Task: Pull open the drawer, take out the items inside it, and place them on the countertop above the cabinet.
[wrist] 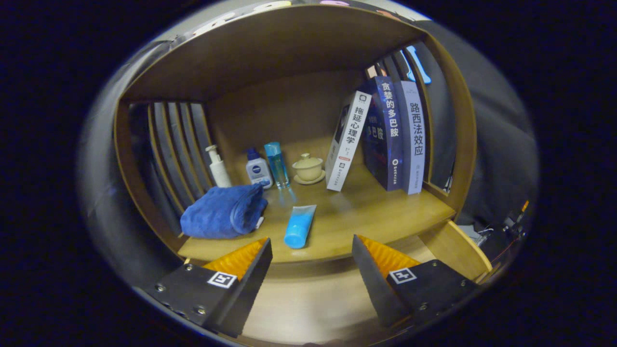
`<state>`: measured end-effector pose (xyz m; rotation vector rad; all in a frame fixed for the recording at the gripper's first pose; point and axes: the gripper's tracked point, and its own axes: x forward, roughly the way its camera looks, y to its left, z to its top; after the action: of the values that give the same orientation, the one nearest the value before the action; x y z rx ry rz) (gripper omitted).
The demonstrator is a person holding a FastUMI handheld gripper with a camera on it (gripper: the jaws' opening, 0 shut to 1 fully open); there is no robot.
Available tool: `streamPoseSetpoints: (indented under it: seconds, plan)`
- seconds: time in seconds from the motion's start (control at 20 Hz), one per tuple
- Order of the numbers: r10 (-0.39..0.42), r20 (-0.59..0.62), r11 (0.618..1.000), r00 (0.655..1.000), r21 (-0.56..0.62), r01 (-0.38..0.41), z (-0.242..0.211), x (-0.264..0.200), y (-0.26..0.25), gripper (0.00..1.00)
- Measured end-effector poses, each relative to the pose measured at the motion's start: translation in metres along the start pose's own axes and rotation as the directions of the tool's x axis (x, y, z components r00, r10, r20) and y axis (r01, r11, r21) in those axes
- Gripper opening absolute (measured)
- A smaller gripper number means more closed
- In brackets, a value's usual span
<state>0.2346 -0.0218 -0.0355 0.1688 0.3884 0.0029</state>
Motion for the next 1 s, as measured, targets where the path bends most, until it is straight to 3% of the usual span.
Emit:
streamPoseSetpoints:
  seconds: [0.6,0.85,1.0]
  plan:
    - [0.095,0.129,0.995,0.987,-0.053,-0.088,-0.025,-0.13,0.016,0.99]
    - [0.08,0.207,0.989,0.975,-0.136,-0.052,-0.048,-0.167,0.011,0.99]
    - [0.041,0.244,0.994,0.969,-0.107,-0.015,-0.062,-0.182,0.0,0.99]
